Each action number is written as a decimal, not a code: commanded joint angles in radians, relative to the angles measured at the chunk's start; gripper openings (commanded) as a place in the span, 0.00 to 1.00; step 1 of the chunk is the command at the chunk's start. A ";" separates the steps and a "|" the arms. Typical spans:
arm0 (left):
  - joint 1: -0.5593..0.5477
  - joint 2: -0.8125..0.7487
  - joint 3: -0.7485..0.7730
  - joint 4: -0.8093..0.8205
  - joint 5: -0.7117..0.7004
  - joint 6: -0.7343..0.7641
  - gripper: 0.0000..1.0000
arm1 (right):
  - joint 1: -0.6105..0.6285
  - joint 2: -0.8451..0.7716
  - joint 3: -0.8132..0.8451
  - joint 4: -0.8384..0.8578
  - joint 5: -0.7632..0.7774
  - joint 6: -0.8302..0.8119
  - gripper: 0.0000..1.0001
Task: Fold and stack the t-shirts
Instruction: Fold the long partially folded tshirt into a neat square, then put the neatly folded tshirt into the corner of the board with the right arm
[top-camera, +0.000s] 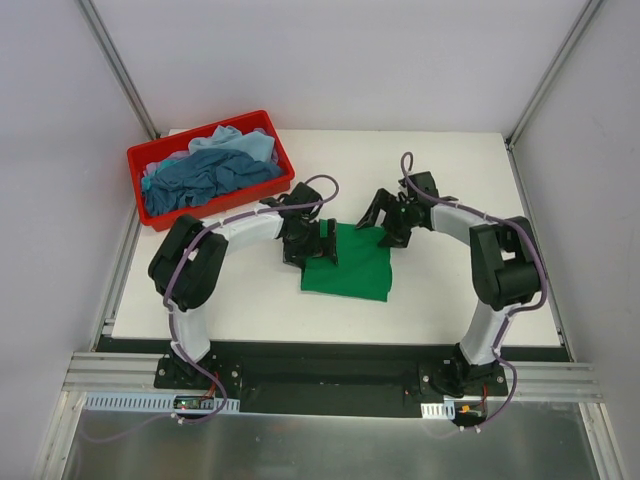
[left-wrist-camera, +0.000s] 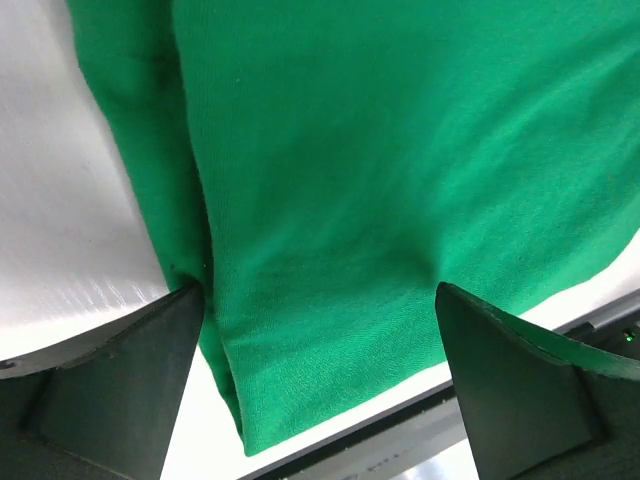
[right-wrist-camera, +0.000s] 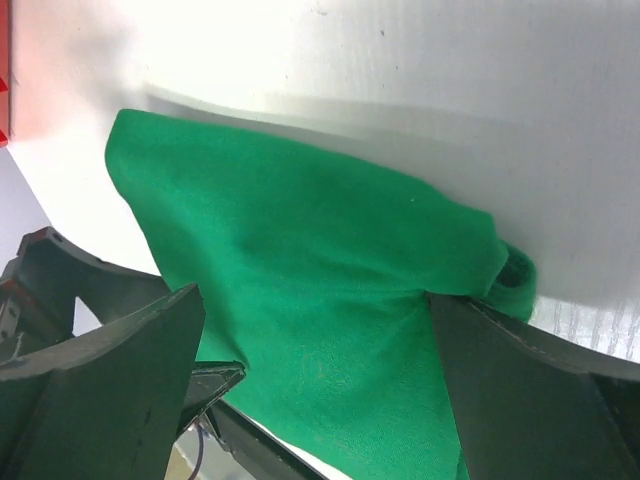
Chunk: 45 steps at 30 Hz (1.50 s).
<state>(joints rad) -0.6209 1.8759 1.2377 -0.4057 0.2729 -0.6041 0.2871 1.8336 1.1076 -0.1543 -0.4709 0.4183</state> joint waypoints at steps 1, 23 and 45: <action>-0.016 -0.015 -0.043 0.021 -0.069 -0.016 0.99 | 0.003 0.036 0.070 -0.094 0.063 -0.062 0.96; -0.030 -0.960 -0.412 -0.113 -0.616 -0.114 0.99 | 0.076 -0.735 -0.394 -0.062 0.293 -0.119 0.96; -0.017 -0.900 -0.431 -0.150 -0.696 -0.203 0.99 | 0.248 -0.099 -0.075 -0.338 0.504 -0.064 0.27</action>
<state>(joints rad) -0.6418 0.9592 0.7506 -0.5400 -0.3573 -0.7734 0.5213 1.7100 1.0145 -0.3798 -0.0570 0.3424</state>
